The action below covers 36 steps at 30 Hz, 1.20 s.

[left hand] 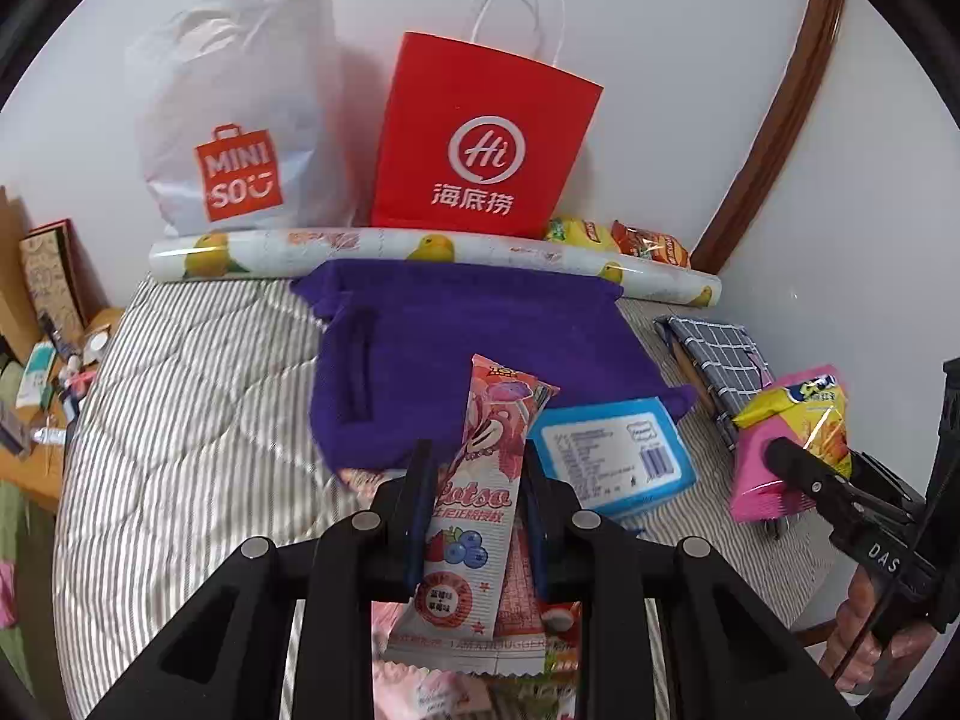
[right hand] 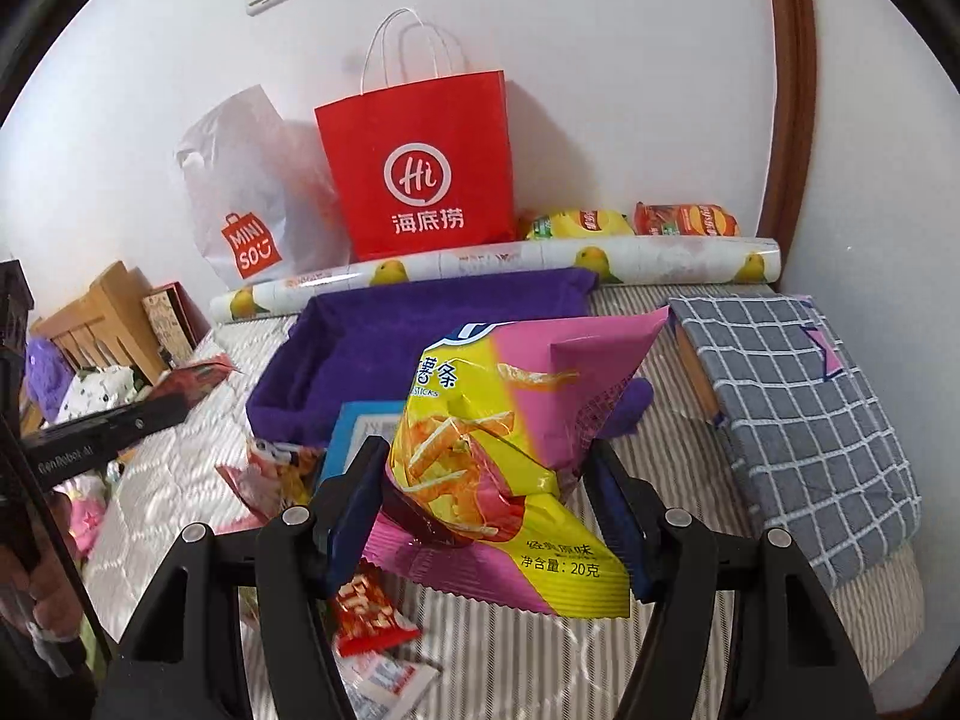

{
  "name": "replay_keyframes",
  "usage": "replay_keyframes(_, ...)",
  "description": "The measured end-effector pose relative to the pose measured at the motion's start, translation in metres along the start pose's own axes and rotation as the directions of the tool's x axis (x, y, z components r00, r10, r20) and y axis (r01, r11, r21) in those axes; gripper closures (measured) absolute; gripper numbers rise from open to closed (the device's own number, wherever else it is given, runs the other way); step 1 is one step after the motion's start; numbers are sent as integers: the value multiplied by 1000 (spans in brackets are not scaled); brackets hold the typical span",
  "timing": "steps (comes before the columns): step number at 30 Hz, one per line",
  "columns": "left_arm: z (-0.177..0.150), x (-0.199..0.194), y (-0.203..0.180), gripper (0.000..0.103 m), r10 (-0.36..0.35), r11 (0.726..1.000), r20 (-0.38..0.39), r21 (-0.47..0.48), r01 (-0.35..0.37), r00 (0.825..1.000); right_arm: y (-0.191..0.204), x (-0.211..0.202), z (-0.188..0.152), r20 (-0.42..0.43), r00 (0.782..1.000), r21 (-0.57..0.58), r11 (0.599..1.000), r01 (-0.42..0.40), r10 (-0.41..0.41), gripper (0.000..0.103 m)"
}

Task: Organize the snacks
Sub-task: 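Carry the ice-pop wrapper with left tool while right tool carries chip bag over towel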

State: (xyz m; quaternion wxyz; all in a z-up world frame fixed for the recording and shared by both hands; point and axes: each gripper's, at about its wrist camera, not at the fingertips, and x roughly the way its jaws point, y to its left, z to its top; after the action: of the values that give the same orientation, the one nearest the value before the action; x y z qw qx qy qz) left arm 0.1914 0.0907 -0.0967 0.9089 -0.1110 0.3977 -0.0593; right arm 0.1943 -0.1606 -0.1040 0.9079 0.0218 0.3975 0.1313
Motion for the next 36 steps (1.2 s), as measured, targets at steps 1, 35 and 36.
replay_keyframes(1,3,2,-2,78,-1,1000,0,4,1,1000,2,2,3,-1,1000,-5,1000,-12,12,37)
replay_keyframes(35,122,116,22,78,33,999,-37,17,-32,999,9,145,129,-7,995,-43,994,-102,102,38)
replay_keyframes(36,123,121,23,78,30,999,-44,14,-30,999,9,150,130,-13,995,-47,994,-100,100,38)
